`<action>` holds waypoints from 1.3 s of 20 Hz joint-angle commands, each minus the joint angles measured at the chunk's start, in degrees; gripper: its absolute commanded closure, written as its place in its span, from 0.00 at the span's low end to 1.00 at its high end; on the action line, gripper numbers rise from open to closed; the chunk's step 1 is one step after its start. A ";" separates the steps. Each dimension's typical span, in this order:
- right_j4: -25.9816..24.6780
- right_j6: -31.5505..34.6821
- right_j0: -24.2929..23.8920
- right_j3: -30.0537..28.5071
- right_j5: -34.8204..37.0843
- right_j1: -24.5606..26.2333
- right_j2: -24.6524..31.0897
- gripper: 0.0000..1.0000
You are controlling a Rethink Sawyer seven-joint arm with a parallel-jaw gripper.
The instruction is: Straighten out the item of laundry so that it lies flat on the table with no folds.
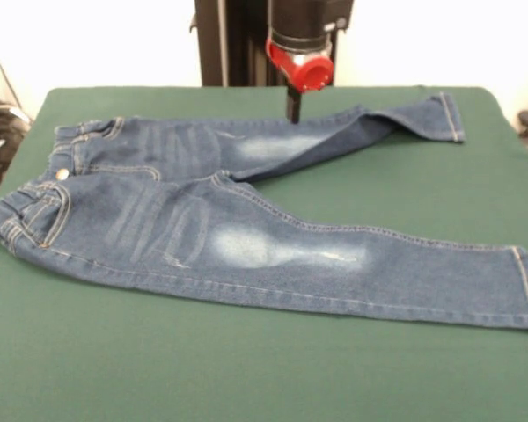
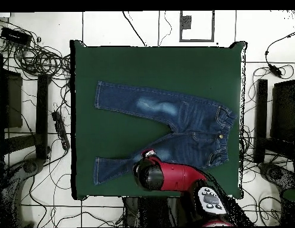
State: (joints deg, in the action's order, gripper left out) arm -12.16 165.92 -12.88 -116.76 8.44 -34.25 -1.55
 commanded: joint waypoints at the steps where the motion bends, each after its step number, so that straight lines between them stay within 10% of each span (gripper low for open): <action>1: 0.38 2.27 3.18 -2.99 -2.75 2.85 8.29 1.00; 11: 3.06 3.95 4.80 -3.67 -2.01 1.59 11.53 1.00; 26: 4.06 3.93 8.58 10.44 -8.07 14.52 6.06 1.00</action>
State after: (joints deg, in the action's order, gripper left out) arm -11.99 165.92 -5.51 -116.47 5.68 -26.04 1.66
